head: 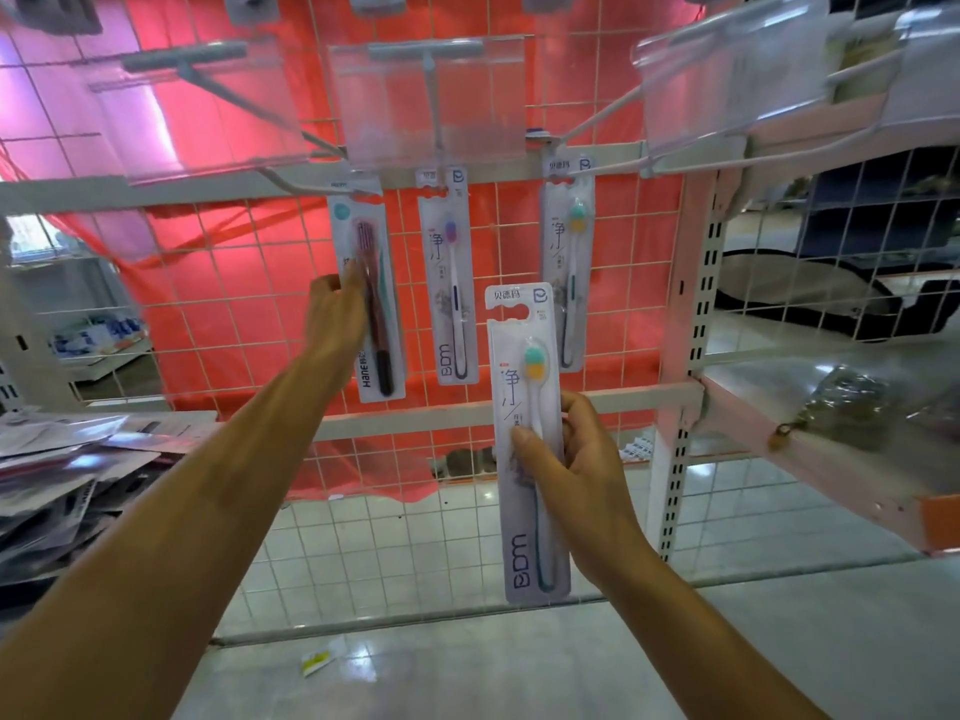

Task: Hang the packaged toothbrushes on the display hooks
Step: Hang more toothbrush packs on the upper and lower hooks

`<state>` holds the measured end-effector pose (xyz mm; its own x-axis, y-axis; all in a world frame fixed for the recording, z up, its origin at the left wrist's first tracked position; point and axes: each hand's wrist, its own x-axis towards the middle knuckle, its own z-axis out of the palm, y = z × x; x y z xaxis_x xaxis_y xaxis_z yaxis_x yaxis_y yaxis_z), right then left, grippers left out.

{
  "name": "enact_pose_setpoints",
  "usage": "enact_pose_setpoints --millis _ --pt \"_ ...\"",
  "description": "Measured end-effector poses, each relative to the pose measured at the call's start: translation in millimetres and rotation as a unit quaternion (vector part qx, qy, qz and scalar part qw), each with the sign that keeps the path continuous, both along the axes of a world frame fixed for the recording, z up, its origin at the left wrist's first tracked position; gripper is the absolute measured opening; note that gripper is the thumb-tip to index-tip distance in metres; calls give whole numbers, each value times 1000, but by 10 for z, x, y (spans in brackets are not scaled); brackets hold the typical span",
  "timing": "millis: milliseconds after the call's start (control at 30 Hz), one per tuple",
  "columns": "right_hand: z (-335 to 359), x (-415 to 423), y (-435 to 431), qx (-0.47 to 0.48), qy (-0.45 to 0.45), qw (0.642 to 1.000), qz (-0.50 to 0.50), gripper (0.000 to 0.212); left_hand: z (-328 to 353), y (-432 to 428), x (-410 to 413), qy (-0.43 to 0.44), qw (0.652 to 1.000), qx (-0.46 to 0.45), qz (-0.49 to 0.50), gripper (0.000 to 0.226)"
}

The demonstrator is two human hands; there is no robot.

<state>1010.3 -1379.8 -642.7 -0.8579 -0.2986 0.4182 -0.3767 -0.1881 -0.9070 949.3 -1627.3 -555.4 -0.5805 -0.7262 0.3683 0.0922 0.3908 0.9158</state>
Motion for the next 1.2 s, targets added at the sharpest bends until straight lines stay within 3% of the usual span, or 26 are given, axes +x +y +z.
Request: enact_pose_setpoints --millis 133,233,567,800,900,1200 --pt "55 -15 31 -33 -24 999 18 7 -236 122 205 48 996 -45 68 47" --pt "95 -20 62 -52 -30 998 21 14 -392 339 367 108 984 -107 91 42" --pt "202 -35 118 -77 2 997 -22 19 -540 1438 604 161 958 -228 -66 37" --pt "360 -73 310 -79 80 990 -85 21 -439 1683 557 181 955 -208 -112 28" --pt "422 -78 375 -78 119 984 -103 20 -390 1820 594 204 951 -177 -150 36" --pt "538 -39 465 -145 152 972 -108 19 -275 2114 665 240 927 -226 -178 20"
